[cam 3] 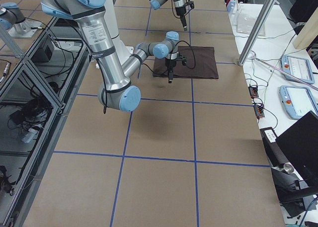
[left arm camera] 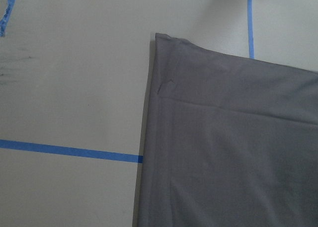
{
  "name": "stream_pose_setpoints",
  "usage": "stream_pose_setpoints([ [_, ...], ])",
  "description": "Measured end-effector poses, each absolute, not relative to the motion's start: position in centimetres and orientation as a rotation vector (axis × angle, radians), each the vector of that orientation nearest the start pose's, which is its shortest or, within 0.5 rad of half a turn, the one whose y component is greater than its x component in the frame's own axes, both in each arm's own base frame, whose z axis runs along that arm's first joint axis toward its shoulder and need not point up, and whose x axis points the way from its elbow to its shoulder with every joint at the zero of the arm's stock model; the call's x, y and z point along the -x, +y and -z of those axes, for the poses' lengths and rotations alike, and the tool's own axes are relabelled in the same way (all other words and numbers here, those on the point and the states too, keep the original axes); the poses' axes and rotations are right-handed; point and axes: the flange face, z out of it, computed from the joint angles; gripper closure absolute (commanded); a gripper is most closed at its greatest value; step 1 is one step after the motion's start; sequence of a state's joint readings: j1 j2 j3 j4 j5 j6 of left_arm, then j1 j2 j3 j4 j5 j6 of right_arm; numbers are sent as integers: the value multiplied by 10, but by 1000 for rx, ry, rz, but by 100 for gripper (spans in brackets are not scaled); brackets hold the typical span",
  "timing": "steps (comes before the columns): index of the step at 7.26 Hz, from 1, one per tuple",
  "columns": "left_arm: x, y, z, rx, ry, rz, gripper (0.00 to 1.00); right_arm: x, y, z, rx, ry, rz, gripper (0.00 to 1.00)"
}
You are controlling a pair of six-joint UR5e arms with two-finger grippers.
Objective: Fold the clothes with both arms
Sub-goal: 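Release and raise the right gripper while the left gripper moves to the near corner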
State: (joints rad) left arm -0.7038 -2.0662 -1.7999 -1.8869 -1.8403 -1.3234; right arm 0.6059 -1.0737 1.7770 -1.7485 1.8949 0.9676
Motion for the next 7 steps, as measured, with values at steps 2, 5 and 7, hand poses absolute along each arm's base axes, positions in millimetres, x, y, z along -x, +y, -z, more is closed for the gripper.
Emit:
stream_pose_setpoints([
  [2,-440,-453,-247,-140,1077,375,0,455,-448,-265,-71,-699,69,0],
  [5,-501,-369,-277,-11,1047,544,0,443,-438,-232,-79,-798,38,0],
  [7,-523,-338,-289,23,997,595,3,442,-437,-227,-73,-820,24,0],
])
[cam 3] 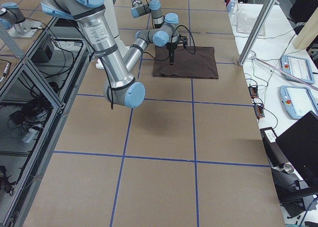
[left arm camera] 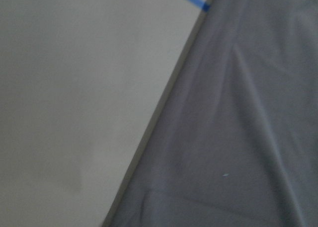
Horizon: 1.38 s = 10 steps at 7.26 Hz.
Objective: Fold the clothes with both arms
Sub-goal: 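Release and raise the right gripper while the left gripper moves to the near corner, then move the right gripper down to the shirt's near corner beside the left gripper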
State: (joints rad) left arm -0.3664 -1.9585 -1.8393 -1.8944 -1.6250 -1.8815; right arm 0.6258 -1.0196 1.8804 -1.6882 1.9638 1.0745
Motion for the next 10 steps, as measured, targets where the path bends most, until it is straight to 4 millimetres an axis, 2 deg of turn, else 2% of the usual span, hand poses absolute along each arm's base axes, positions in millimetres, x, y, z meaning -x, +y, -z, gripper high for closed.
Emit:
stream_pose_setpoints([
  [2,-534,-324,-295,43,966,607,8,441,-436,-226,-72,-825,21,0],
  [6,-540,-320,-299,50,951,608,12,441,-436,-225,-72,-826,21,0],
  [7,-542,-320,-300,51,948,607,16,441,-436,-226,-71,-825,21,0],
  [8,-543,-319,-301,51,946,607,37,441,-436,-226,-71,-825,21,0],
  [9,-543,-319,-300,52,946,607,69,441,-436,-226,-71,-824,21,0],
  [10,-543,-319,-300,52,946,606,95,441,-436,-227,-70,-824,21,0],
])
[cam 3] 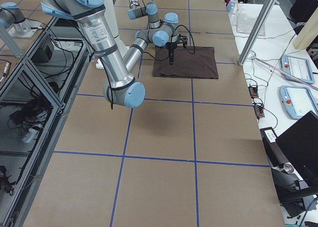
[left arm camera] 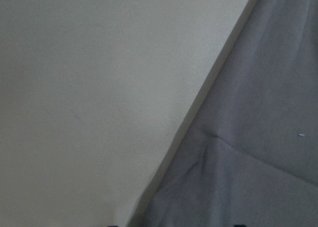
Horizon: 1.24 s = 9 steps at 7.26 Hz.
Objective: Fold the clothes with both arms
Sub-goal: 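Move the right gripper down to the shirt's near corner beside the left gripper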
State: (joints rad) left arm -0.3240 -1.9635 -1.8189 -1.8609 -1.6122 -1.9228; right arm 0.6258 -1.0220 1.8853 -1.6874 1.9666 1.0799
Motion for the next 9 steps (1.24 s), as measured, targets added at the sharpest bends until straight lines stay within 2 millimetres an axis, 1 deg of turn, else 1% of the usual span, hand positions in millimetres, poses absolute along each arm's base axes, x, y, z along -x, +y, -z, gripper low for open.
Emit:
stream_pose_setpoints([
  [1,-543,-318,-301,52,945,604,100,441,-436,-227,-70,-823,20,0],
  [4,-539,-317,-296,50,954,588,100,440,-435,-227,-65,-825,9,0],
  [6,-530,-314,-284,33,952,546,100,444,-429,-224,-30,-835,-57,0],
  [7,-525,-312,-279,15,948,507,100,452,-417,-222,5,-859,-118,0],
  [8,-523,-311,-277,3,946,480,100,467,-397,-227,56,-908,-213,0],
  [9,-522,-311,-276,-5,945,464,100,487,-370,-237,116,-950,-338,0],
])
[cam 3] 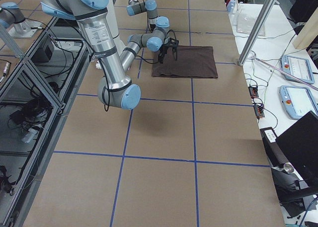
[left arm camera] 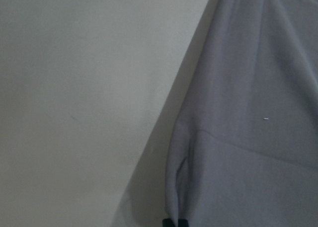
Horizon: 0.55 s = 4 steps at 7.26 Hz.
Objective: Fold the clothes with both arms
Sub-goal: 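Move the right gripper down to the shirt's near corner beside the left gripper, then grasp both near corners of the shirt with the left and right grippers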
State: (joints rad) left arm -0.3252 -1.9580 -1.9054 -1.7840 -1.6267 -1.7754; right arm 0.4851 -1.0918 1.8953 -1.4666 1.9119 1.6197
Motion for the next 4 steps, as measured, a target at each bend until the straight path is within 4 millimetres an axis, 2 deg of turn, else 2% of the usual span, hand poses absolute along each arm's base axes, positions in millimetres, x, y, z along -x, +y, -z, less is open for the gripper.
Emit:
stream_pose_setpoints([
  [2,-522,-311,-275,-11,945,454,100,524,-325,-251,191,-950,-546,0],
  [4,-522,-311,-275,-13,946,450,100,553,-302,-266,216,-892,-628,0],
])
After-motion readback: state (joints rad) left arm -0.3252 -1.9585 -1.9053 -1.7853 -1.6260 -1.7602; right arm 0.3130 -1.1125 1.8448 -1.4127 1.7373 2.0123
